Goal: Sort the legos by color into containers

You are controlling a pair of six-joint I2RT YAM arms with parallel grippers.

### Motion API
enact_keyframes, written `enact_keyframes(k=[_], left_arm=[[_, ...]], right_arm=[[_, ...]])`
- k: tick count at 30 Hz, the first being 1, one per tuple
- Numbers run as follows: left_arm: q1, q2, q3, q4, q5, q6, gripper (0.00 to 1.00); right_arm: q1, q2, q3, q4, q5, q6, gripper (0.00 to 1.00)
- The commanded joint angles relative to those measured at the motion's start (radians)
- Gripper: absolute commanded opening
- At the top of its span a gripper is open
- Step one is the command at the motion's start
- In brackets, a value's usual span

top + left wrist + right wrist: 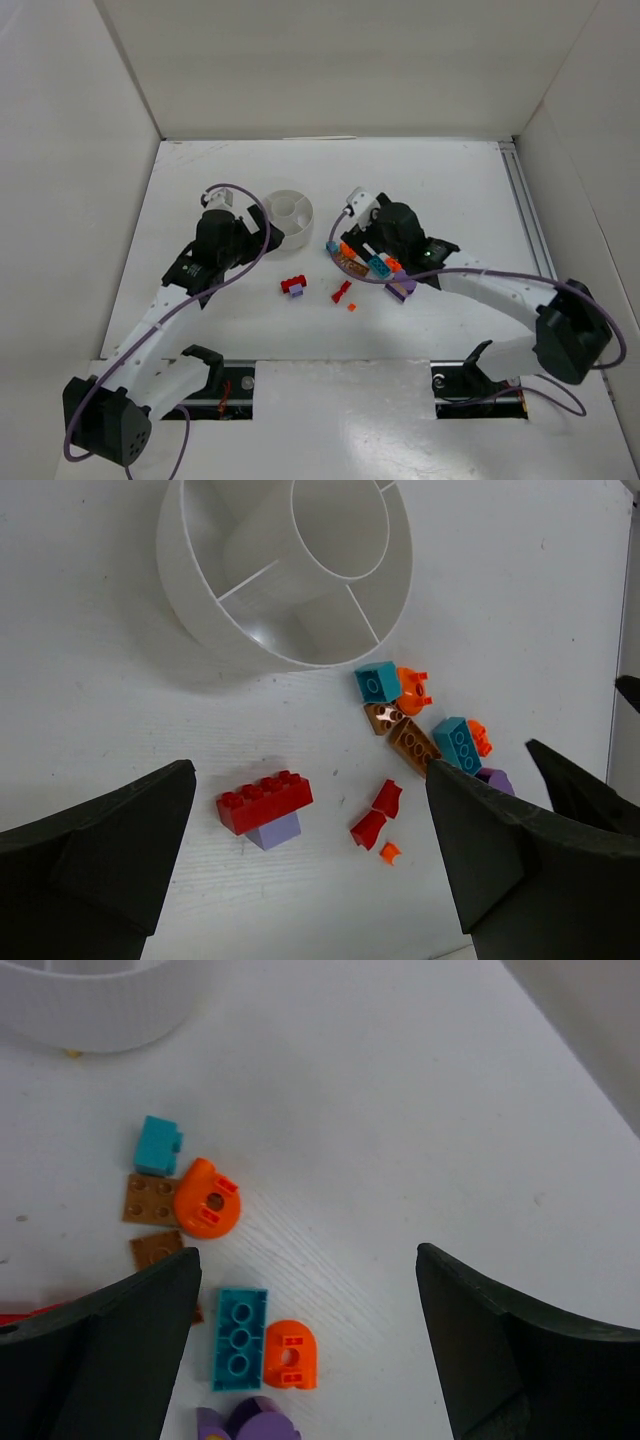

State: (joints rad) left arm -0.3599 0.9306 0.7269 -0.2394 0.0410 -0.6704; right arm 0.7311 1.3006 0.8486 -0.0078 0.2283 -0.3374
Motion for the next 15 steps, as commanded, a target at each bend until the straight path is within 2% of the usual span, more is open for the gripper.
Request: enact_keyframes(k=[1, 6, 15], left_arm=[[-0.004, -0.042, -0.009, -0.004, 0.010, -0.017, 0.99], [-0.013, -0.098, 0.000, -0.035, -0.049, -0.035, 0.99], [-0.013, -0.156, 0.009, -0.115, -0.147, -0.067, 0.99]], right_arm=[[0.048, 0.130, 0.130, 0.031, -0.069, -0.038, 0.92], [0.060, 0.279, 0.216, 0.054, -0.127, -0.038, 0.80], [0.060, 0.465, 0.290, 0.114, -0.219, 0.023, 0.71]])
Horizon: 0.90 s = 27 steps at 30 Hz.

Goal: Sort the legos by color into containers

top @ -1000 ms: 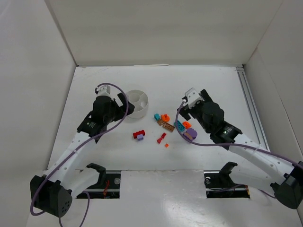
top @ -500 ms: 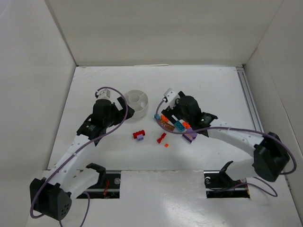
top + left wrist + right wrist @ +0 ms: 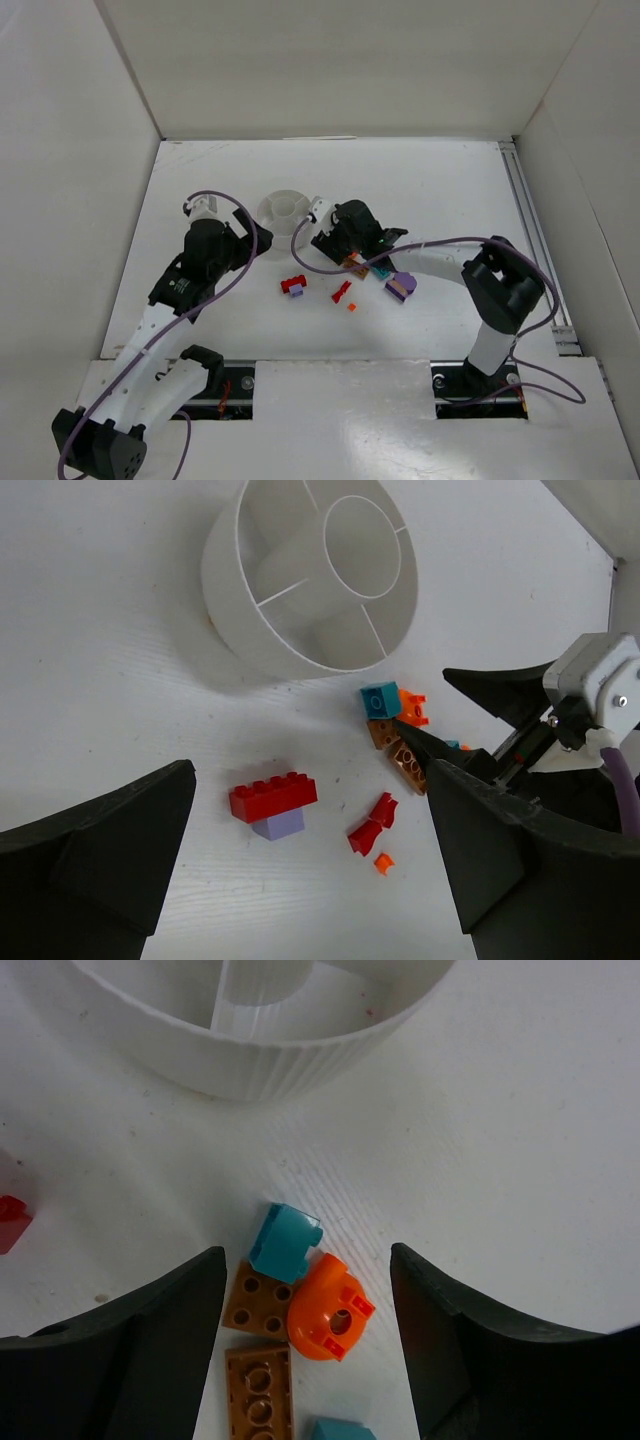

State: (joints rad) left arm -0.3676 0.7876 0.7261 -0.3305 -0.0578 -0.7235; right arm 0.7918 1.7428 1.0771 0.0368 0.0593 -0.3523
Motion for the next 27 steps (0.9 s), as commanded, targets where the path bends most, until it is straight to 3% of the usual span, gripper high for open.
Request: enact_keyframes(k=[1, 18, 27], left_arm=[[-0.005, -0.013, 0.010, -0.024, -0.048, -0.014, 0.99], [-0.005, 0.016, 0.019, -0.033, -0.076, -0.024, 0.99], [-0.005, 0.016, 0.019, -0.042, -0.086, -0.033, 0.99]], right_arm=[[0.000, 0.033, 0.061, 0.078, -0.050, 0.038, 0.71], [-0.028, 0.144, 0.060, 0.087, -0.030, 0.127, 0.63], [-0.028, 0.155, 0.060, 0.087, -0.029, 0.127, 0.51]])
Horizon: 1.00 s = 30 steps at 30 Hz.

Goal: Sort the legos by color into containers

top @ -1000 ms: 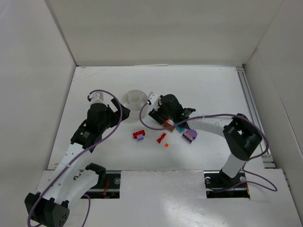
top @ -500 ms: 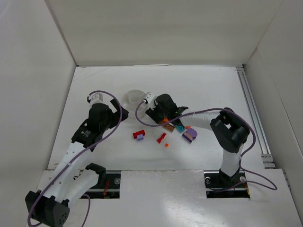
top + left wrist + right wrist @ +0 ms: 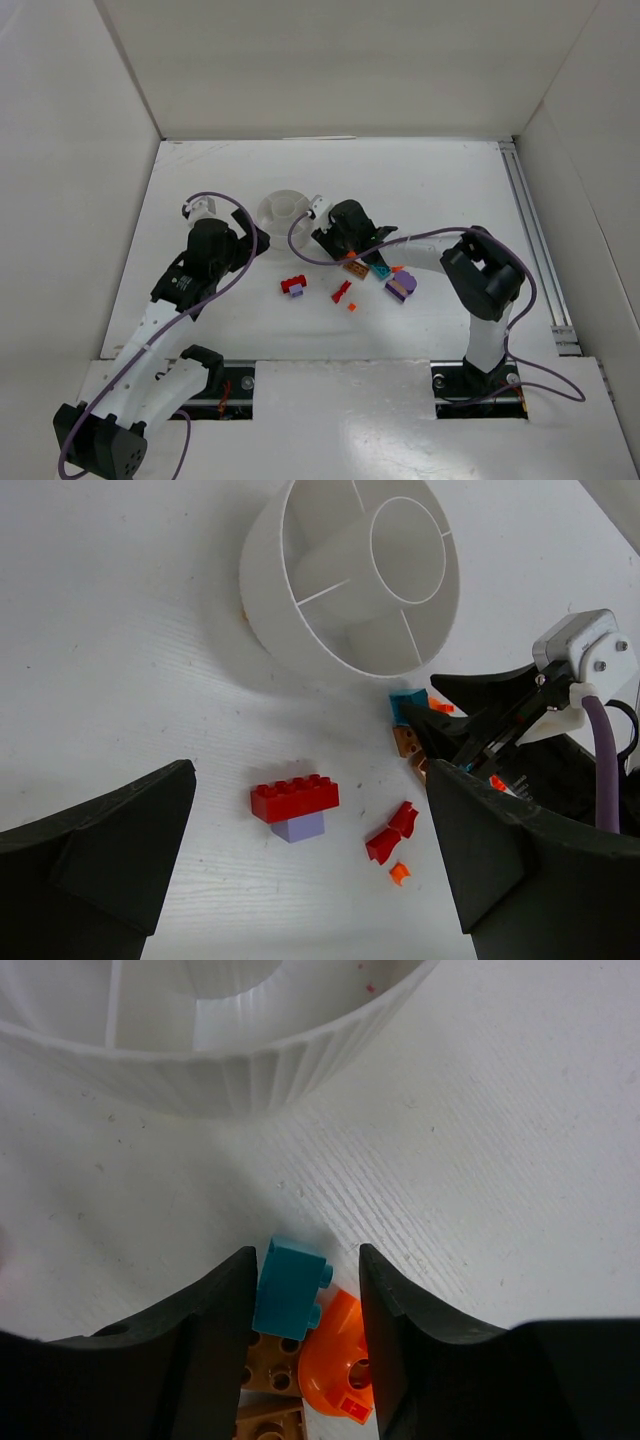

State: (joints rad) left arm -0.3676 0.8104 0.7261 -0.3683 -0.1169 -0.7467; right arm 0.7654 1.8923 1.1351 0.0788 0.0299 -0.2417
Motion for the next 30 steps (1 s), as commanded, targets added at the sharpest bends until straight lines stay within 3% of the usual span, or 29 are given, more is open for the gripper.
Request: enact_keyframes(k=[1, 4, 22, 30], left_arm=[[-0.005, -0.007, 0.019, -0.004, -0.027, -0.010, 0.99], [-0.005, -0.007, 0.019, -0.014, -0.038, -0.019, 0.99], [-0.005, -0.007, 0.019, -0.041, -0.075, -0.037, 0.99], [-0.005, -0.007, 0.019, -0.041, -0.084, -0.046, 0.99]], right_arm=[[-0.002, 0.005, 0.002, 0.045, 0.001, 0.016, 0.51], [-0.002, 0.005, 0.002, 0.045, 0.001, 0.016, 0.43], [-0.002, 0.034, -0.008, 0.045, -0.027, 0.025, 0.49], [-0.002, -0.048, -0.008, 0.058, -0.027, 0.001, 0.34]])
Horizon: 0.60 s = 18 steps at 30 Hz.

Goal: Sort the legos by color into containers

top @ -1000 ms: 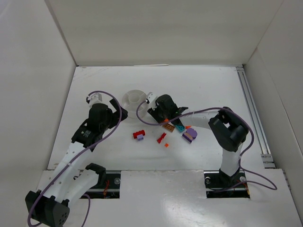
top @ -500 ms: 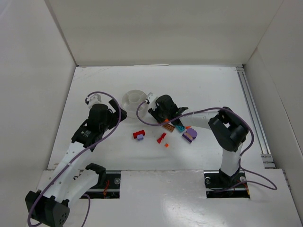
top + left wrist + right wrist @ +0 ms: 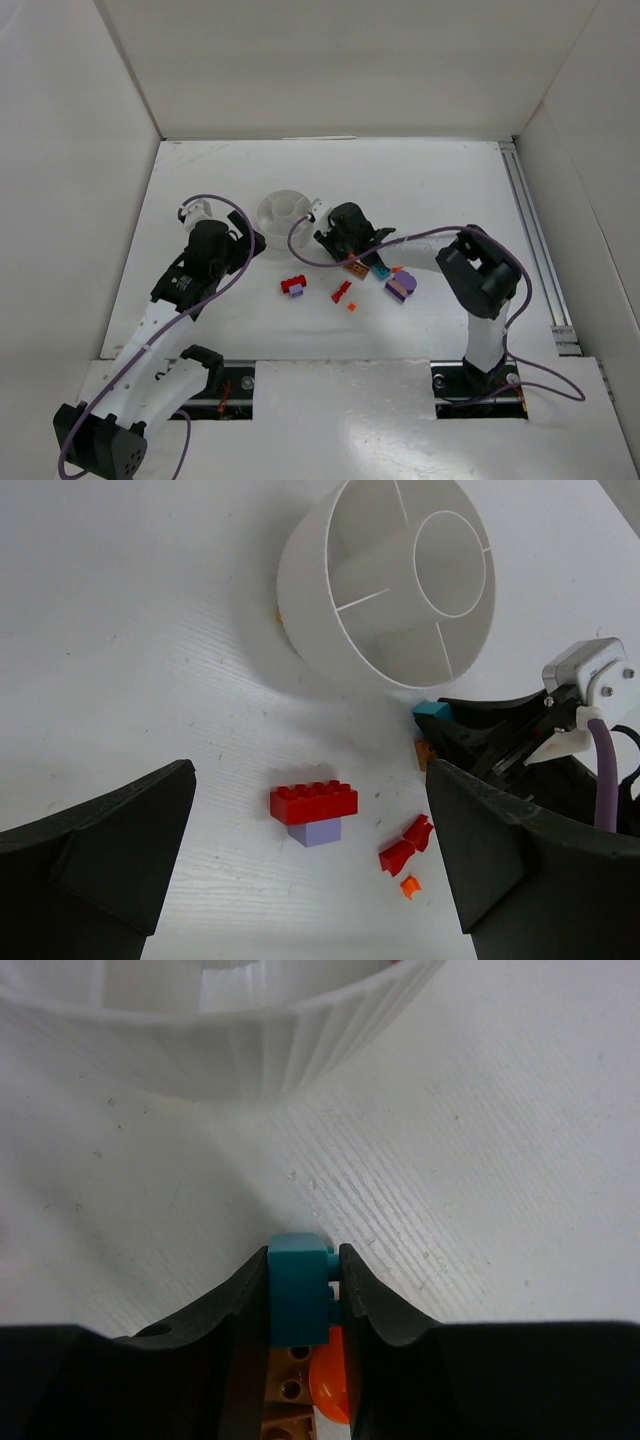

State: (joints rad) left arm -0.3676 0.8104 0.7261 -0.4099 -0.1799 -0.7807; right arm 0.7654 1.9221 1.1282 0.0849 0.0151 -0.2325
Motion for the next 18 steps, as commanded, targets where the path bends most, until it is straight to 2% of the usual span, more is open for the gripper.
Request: enact_keyframes(k=[1, 5, 9, 12, 18], left_arm=[[-0.005, -0.007, 0.019, 0.000, -0.021, -0.012, 0.99], [-0.005, -0.007, 0.019, 0.000, -0.021, -0.012, 0.99], [-0.005, -0.007, 0.019, 0.009, -0.021, -0.012, 0.99], [-0.005, -0.007, 0.019, 0.010, -0.021, -0.012, 0.99], [-0.005, -0.007, 0.019, 0.010, -0.021, -0.012, 0.99]], right_arm=[[0.008, -0.099, -0.001, 0.061, -0.012, -0.017, 0.32], [0.017, -0.208, 0.008, 0.072, -0.044, -0.100, 0.31], [0.046, -0.259, 0.070, 0.081, -0.141, -0.267, 0.30], [0.064, -0.241, 0.119, 0.081, -0.230, -0.356, 0.30], [0.074, -0.141, 0.254, 0.081, -0.325, -0.378, 0.30]])
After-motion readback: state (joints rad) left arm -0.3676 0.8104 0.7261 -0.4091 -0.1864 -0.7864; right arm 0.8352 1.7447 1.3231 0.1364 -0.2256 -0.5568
